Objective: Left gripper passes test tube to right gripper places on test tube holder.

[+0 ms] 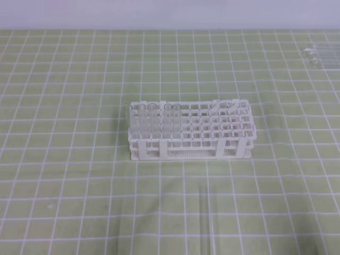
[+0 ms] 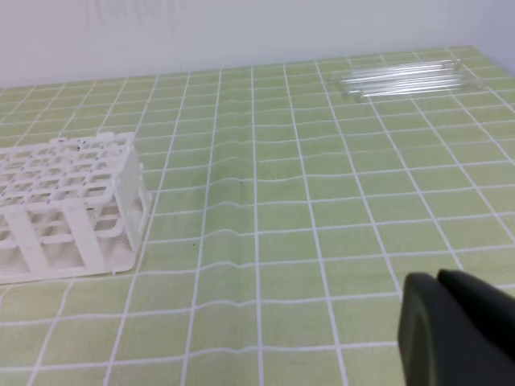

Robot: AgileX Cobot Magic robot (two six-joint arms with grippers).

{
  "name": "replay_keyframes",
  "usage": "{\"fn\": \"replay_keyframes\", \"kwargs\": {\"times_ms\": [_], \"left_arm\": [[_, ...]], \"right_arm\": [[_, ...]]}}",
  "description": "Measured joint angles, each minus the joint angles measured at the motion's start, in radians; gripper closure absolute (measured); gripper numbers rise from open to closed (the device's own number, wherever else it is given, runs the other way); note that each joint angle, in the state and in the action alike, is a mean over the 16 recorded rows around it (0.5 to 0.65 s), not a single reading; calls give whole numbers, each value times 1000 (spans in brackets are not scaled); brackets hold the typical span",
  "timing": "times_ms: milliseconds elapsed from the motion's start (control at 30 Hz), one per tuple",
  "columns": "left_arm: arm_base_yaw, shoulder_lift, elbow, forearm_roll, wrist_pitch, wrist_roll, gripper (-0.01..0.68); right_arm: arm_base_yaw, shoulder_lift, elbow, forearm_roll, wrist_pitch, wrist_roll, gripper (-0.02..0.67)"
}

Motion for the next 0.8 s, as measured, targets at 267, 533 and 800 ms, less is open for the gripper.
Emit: {"fn": "replay_keyframes", "kwargs": {"times_ms": [267,533,800], "left_arm": [[0,0,-1,-89,-72,-54,675],[0,0,-1,-214,-234,-160,675],[0,3,-1,-252,-331,-340,675]], "right_arm": [[0,0,0,0,0,0,666],[0,0,0,0,0,0,666],[0,0,0,0,0,0,666]]}}
